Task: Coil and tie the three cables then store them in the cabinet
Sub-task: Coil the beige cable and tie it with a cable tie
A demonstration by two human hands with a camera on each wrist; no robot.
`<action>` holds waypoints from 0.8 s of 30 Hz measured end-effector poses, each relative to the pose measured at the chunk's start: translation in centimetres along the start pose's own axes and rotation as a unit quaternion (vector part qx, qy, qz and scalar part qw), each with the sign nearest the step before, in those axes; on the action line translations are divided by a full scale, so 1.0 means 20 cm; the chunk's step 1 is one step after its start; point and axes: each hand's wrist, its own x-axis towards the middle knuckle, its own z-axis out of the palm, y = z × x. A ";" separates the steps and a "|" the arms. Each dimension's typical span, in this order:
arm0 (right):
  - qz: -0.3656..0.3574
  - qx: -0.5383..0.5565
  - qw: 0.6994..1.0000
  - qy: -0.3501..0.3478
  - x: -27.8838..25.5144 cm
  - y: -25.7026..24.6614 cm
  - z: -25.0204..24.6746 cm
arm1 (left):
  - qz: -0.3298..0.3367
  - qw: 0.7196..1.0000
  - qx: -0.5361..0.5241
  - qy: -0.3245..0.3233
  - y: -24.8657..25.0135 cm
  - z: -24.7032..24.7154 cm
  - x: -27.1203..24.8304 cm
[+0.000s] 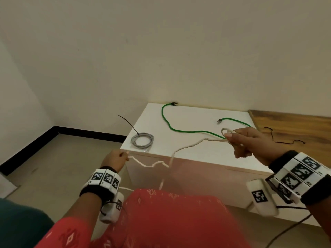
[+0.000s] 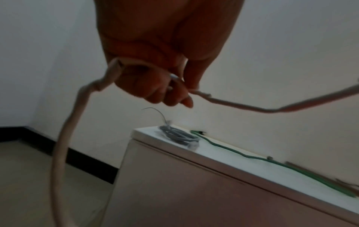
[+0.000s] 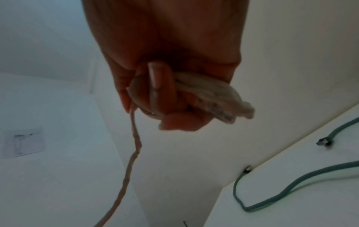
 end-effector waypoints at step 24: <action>0.008 0.001 0.995 -0.095 -0.04 -0.06 0.20 | 0.040 0.798 -0.494 -0.344 0.80 0.08 -0.50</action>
